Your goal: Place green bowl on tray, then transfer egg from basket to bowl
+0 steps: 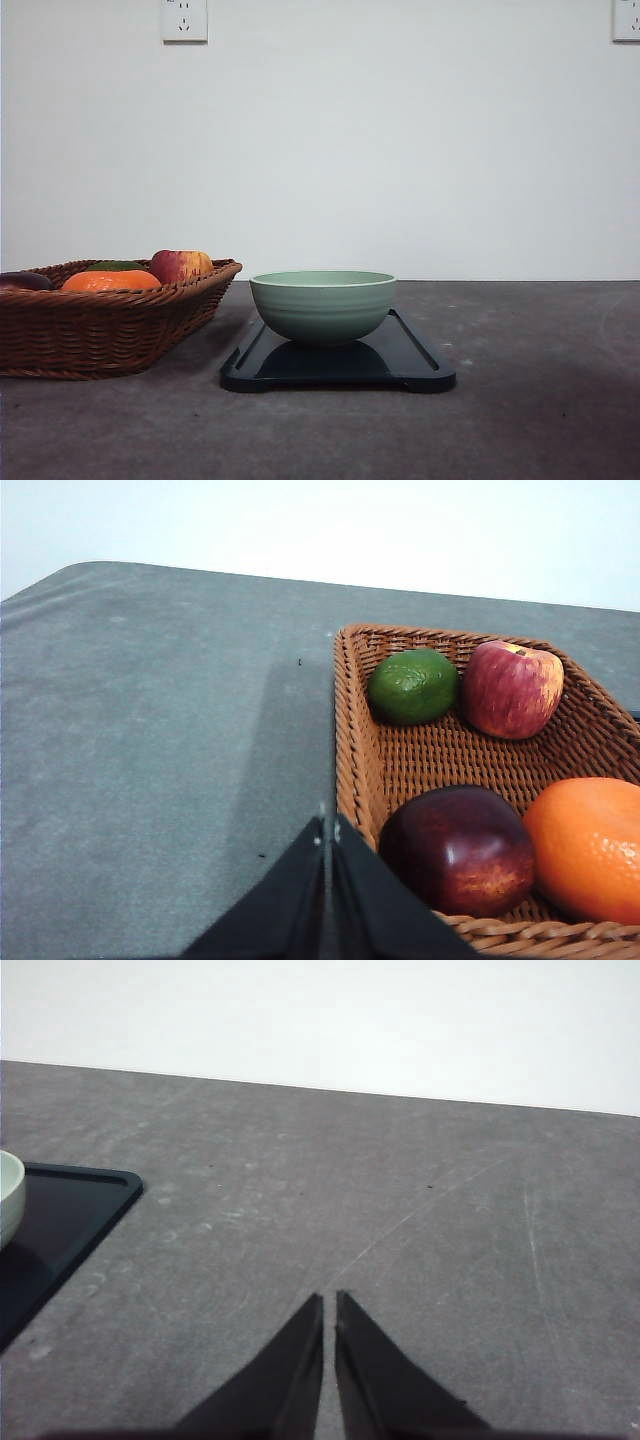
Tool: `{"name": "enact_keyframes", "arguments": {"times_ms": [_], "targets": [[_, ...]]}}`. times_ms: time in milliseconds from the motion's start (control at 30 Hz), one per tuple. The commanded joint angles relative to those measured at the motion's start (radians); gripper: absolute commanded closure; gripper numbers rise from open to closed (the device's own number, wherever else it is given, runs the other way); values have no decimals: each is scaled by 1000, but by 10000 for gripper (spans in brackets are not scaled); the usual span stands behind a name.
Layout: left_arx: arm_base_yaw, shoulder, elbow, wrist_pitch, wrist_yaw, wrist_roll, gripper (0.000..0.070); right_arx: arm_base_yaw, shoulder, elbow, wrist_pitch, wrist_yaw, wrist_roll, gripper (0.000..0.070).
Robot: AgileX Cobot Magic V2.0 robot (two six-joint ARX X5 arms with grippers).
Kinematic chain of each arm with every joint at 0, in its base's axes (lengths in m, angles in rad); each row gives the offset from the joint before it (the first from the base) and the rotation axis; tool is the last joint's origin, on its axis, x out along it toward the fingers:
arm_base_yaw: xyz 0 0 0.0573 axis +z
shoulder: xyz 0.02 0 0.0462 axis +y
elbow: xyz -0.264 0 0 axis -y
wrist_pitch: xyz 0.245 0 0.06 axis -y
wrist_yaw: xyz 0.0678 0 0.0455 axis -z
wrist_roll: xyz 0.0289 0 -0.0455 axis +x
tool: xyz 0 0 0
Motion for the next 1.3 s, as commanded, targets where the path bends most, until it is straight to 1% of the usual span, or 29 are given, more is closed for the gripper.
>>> {"name": "enact_keyframes", "arguments": {"times_ms": [0,1267], "targets": [[1,0,-19,-5,-7,-1,700,1,0,-5,13,1,17,686],[1,0,-19,-5,-7,-1,700,1,0,-5,13,1,17,686]]}}
